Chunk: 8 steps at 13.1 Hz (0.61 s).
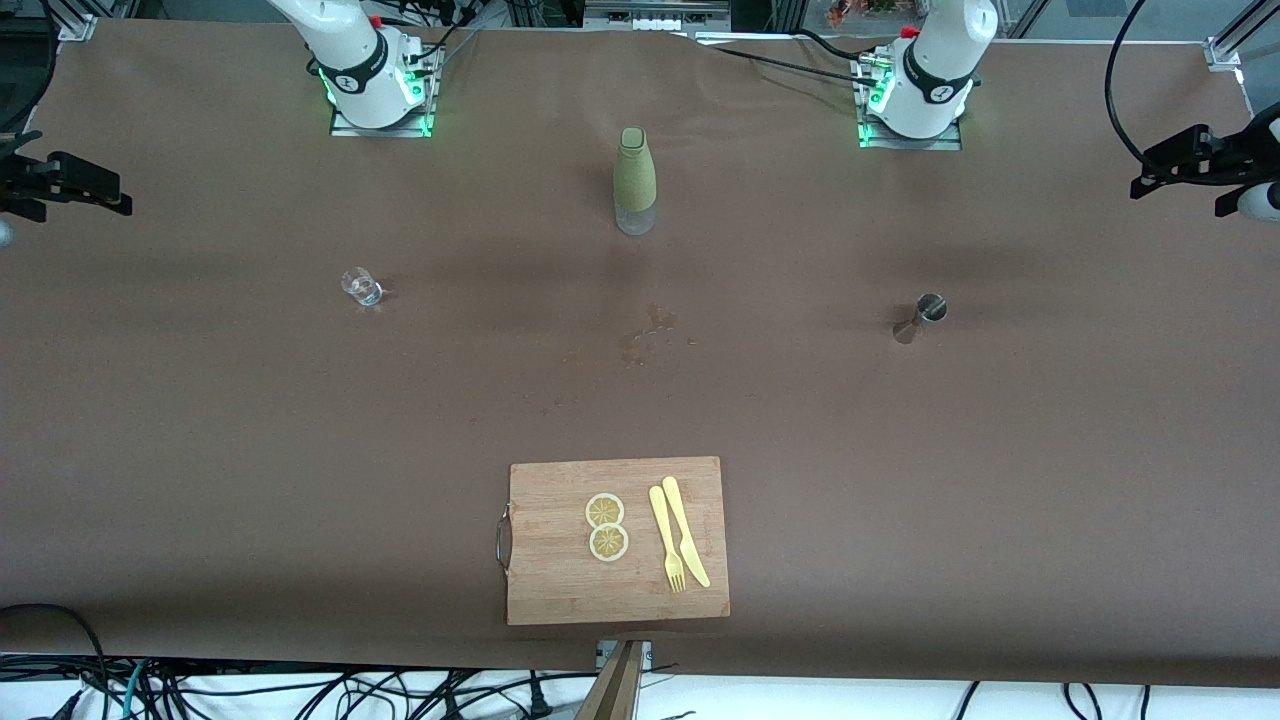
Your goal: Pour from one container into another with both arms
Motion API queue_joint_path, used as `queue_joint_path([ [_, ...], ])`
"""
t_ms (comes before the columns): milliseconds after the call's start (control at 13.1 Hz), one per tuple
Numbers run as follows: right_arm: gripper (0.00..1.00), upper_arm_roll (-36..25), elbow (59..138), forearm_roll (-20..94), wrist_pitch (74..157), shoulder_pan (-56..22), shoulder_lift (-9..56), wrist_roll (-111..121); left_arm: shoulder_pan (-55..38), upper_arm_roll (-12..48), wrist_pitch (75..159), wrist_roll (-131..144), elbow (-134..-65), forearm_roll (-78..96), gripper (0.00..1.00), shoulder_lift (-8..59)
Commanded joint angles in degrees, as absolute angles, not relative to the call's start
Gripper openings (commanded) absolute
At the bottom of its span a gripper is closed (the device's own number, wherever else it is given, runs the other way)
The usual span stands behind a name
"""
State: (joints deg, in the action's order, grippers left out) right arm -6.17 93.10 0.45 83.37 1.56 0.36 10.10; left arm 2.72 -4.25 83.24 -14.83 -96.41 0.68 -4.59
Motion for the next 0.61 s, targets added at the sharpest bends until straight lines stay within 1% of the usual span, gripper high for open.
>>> queue_joint_path([
  [0,1.00,-4.84,97.03,2.11,88.40,2.90,-2.37,5.28,2.55,-4.48,86.65,-12.83,-97.02,-0.18,1.00,-4.83],
  [153,1.00,-2.83,97.03,1.67,87.54,2.90,-2.72,4.58,2.64,-4.48,86.75,-12.74,-98.17,-0.09,1.00,-6.32],
  [306,1.00,-2.72,96.77,0.01,88.33,2.99,-2.03,4.48,2.46,-4.48,86.75,-13.18,-97.47,0.00,1.00,-6.07],
  [535,1.00,-2.99,96.77,0.44,89.30,2.90,-1.14,4.04,2.37,-4.48,87.19,-13.53,-97.29,0.09,1.00,-5.71],
])
